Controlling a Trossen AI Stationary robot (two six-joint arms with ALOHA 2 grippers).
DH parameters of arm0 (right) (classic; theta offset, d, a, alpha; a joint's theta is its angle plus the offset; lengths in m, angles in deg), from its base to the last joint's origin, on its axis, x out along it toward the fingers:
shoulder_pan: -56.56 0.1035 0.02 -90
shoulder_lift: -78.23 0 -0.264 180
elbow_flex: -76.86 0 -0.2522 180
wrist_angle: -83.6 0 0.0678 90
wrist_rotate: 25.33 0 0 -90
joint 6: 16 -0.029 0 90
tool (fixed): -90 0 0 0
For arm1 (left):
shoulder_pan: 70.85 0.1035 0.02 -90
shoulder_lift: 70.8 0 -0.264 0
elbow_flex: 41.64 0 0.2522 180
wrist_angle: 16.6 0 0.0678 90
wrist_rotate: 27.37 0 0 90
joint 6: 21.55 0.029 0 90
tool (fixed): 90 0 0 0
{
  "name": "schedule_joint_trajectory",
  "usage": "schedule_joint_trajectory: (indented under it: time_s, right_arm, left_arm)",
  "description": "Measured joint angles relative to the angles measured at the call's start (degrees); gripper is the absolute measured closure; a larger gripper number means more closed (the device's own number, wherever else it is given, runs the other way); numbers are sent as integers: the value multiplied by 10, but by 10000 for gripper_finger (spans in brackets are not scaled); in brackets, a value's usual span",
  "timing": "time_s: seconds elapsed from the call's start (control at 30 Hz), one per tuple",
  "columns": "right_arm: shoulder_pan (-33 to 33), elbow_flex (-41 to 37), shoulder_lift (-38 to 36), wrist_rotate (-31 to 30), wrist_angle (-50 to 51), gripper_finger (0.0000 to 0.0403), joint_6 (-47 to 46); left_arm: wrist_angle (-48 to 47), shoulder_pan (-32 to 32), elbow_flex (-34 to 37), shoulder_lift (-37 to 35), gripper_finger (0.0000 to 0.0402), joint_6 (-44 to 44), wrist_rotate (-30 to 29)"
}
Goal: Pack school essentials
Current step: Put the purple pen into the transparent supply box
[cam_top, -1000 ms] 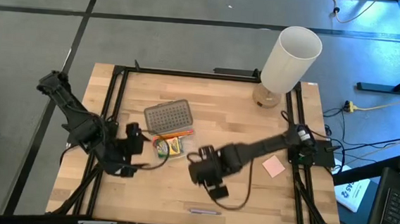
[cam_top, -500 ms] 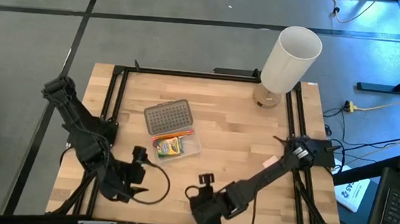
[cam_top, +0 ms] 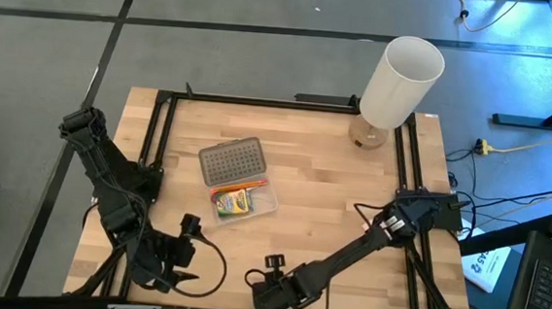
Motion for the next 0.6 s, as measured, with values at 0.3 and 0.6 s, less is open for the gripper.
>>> schedule_joint_trajectory:
  time_s: [0.3, 0.6]
  right_arm:
    - [-2, 0, 11, 4, -16, 267, -27]
    - [-2, 0, 28, 8, -19, 267, -28]
  left_arm:
    - [0, 0, 0, 0, 13, 4, 0]
    - [0, 0, 0, 0, 13, 4, 0]
